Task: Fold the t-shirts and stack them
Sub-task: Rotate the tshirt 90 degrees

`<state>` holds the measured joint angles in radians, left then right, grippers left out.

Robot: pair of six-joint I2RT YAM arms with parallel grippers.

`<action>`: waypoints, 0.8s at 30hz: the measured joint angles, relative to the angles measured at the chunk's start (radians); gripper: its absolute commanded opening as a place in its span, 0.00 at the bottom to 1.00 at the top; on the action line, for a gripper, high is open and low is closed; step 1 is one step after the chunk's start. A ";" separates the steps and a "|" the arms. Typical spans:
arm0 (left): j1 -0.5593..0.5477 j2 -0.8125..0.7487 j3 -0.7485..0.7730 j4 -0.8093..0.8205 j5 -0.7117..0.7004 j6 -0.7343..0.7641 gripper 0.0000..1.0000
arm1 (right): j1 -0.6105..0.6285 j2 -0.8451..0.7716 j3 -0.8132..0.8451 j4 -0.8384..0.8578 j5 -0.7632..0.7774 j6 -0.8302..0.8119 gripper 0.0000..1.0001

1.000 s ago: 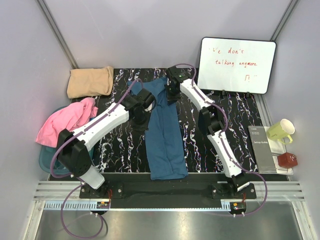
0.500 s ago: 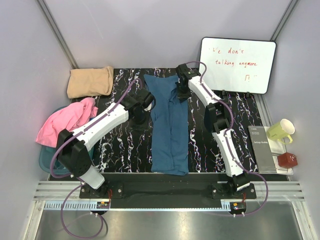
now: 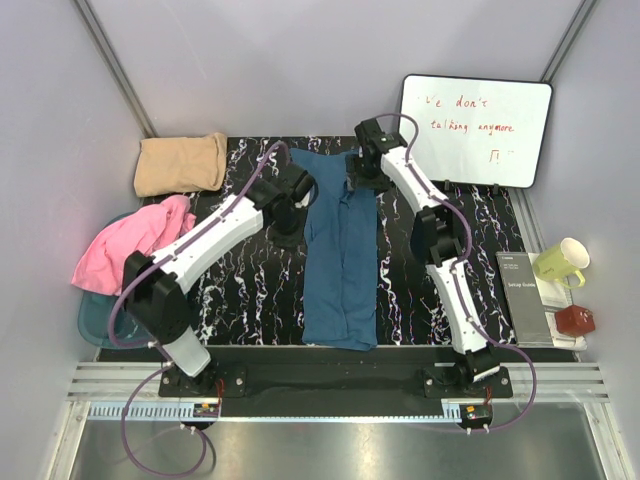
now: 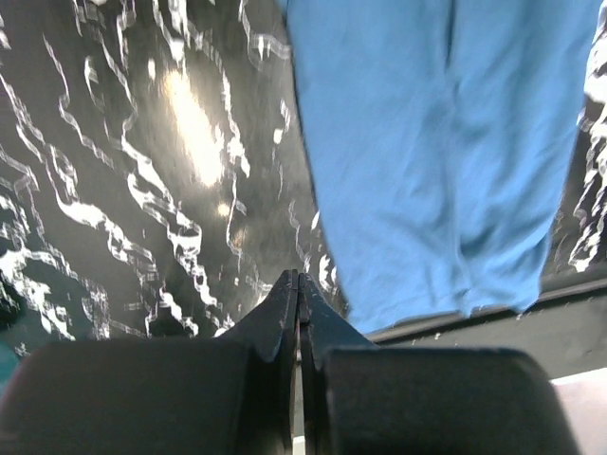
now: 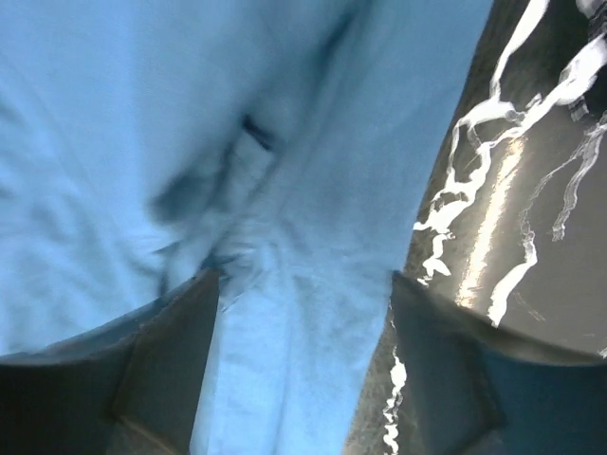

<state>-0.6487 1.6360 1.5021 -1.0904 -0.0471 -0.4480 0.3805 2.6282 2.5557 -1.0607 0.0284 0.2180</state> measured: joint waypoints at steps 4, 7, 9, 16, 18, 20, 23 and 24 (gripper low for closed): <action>0.020 0.071 0.088 0.018 -0.010 0.018 0.50 | -0.016 -0.042 0.050 0.032 -0.032 0.012 1.00; 0.053 0.117 0.150 0.023 -0.010 0.021 0.72 | -0.050 -0.051 0.122 0.078 -0.093 0.043 1.00; 0.077 0.136 0.183 0.026 -0.010 0.032 0.82 | -0.083 -0.051 0.145 0.113 -0.137 0.076 0.99; 0.169 0.184 0.295 0.037 0.010 0.039 0.99 | -0.209 0.013 0.186 0.243 -0.311 0.235 0.95; 0.194 0.188 0.311 0.037 0.015 0.040 0.99 | -0.218 0.043 0.188 0.270 -0.341 0.264 0.91; 0.216 0.192 0.323 0.037 0.022 0.041 0.99 | -0.215 0.075 0.188 0.285 -0.372 0.288 0.91; 0.242 0.195 0.325 0.037 0.035 0.045 0.99 | -0.201 0.108 0.186 0.288 -0.410 0.312 0.91; 0.249 0.198 0.325 0.037 0.039 0.048 0.99 | -0.195 0.113 0.183 0.289 -0.418 0.316 0.91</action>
<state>-0.3996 1.8343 1.8271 -1.0531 -0.0078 -0.4000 0.1856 2.7415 2.7388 -0.7715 -0.3893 0.5339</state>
